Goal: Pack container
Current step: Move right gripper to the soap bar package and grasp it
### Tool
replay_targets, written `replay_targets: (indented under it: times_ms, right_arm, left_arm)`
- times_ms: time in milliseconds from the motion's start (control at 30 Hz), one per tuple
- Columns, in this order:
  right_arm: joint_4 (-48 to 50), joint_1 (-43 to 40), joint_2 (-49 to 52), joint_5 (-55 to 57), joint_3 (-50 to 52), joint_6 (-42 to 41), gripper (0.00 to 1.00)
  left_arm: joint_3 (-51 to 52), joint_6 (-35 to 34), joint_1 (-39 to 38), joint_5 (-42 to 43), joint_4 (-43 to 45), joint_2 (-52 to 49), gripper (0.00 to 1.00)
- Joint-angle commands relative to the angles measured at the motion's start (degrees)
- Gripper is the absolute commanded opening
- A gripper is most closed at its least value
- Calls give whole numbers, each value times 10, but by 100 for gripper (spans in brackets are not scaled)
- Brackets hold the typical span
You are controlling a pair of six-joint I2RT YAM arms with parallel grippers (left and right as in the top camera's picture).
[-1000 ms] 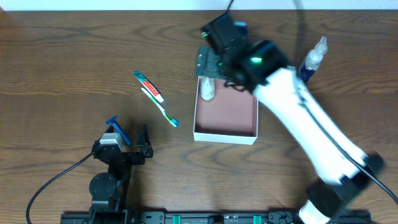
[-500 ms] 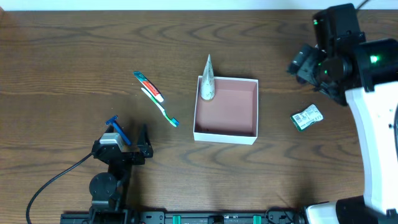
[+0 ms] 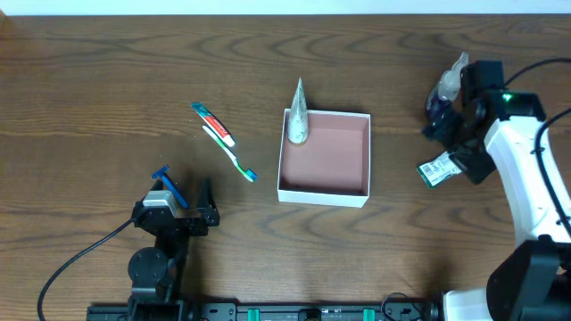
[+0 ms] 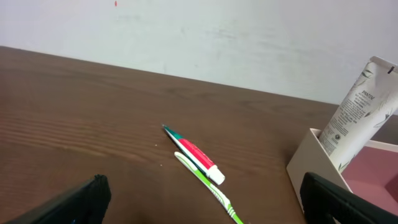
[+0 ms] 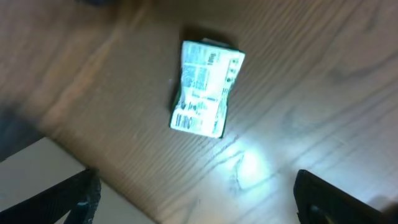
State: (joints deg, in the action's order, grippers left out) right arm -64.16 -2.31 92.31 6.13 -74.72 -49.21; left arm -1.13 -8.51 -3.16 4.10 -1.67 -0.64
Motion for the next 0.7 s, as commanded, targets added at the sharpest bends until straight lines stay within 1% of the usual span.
replay_targets:
  times_ms: [0, 200, 433, 667]
  right_arm:
    - [31, -8, -2, -6, 43, -9, 96]
    - [118, -10, -2, -5, 114, -9, 96]
    - [212, -19, -2, 1, 170, -9, 94]
    - [275, -19, -2, 19, 220, -9, 93]
  left_arm:
    - [9, 10, -1, 7, -21, 0, 98]
    - [9, 10, -1, 6, -21, 0, 98]
    - [9, 10, -1, 6, -21, 0, 98]
    - [9, 10, -1, 7, -21, 0, 98]
